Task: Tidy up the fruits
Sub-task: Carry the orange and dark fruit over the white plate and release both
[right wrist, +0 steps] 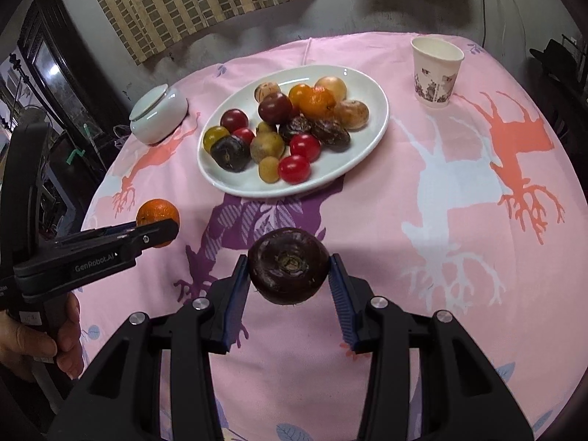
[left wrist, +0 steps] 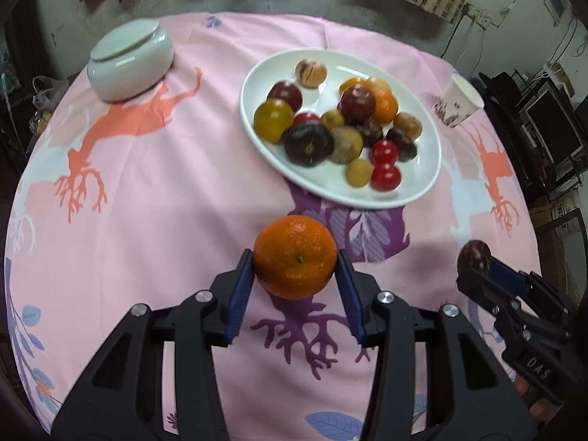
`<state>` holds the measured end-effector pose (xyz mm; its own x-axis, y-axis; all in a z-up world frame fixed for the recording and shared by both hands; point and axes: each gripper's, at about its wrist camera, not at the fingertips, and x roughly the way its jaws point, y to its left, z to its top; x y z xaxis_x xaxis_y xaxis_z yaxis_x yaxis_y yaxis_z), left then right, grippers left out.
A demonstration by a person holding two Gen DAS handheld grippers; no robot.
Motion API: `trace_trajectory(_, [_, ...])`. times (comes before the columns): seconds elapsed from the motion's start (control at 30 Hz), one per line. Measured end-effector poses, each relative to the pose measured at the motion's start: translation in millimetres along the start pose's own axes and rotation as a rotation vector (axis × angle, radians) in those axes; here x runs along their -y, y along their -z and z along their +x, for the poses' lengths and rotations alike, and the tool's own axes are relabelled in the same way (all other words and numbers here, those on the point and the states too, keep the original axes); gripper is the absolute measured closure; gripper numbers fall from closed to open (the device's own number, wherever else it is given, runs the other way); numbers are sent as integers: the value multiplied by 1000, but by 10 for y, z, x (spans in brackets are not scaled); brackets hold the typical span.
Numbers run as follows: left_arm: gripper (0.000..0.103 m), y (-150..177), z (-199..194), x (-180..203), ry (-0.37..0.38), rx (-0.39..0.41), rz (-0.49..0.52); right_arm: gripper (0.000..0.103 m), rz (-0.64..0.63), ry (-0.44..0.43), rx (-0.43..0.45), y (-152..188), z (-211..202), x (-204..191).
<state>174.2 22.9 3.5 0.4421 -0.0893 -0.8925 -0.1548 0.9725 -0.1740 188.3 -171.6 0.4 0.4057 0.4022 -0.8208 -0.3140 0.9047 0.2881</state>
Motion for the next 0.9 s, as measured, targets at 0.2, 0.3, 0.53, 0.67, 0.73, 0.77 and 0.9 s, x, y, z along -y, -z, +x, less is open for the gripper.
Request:
trace_trajectory(0.2, [58,-316,-51,99,5,32,39,59,-4,-25,61,-454,-16,-23])
trace_trajectory(0.3, [57,-510,0,146,0,47,51,59,-6,-13,83,-679,66,-19])
trace_trajectory(0.53, [57,-849,242,199,-22,49,62,58,19,17,85,-1041,400,26])
trace_trajectory(0.67, [57,-1016,426,212,-44,41,62,58,38,47,66,-1177,630,96])
trace_trajectory(0.73, [57,-1060,491,214,-58,36,60,58,46,53,45,-1233,735,121])
trace_trajectory(0.77, [57,-1081,519,214,-64,33,58,57,46,57,37,-1243,770,123])
trace_trajectory(0.9, [34,-1094,473,168,-114,84,30,34,75,63,74,-1237,728,157])
